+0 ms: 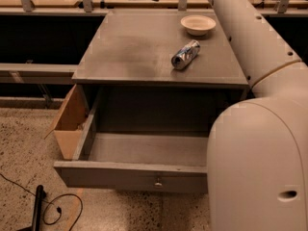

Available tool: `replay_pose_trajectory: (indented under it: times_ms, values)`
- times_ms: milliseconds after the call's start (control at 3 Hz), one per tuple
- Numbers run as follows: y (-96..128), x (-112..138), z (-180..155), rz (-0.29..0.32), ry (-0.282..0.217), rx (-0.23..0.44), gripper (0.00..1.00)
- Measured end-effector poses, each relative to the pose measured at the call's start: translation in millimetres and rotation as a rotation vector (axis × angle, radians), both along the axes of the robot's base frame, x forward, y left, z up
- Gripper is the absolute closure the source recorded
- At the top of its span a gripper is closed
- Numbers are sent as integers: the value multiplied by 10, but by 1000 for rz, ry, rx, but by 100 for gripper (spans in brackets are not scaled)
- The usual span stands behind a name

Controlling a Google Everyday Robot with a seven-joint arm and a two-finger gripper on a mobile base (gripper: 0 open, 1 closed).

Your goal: Place green rice chip bag into top drawer

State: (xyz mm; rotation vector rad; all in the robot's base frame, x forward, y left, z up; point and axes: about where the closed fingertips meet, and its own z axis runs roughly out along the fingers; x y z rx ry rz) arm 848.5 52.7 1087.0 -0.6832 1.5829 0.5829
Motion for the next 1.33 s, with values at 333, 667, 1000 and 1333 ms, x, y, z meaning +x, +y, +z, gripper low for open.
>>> replay_pose_trajectory:
  times_ms: [333, 667, 1000, 1333]
  values:
    - [10, -127, -6, -1, 43, 14, 100]
    - [-240, -555, 427, -58, 70, 116, 100]
    - [-570, -1190, 1033, -151, 58, 221, 100]
    - [-539, -1944, 1307, -181, 110, 276, 100]
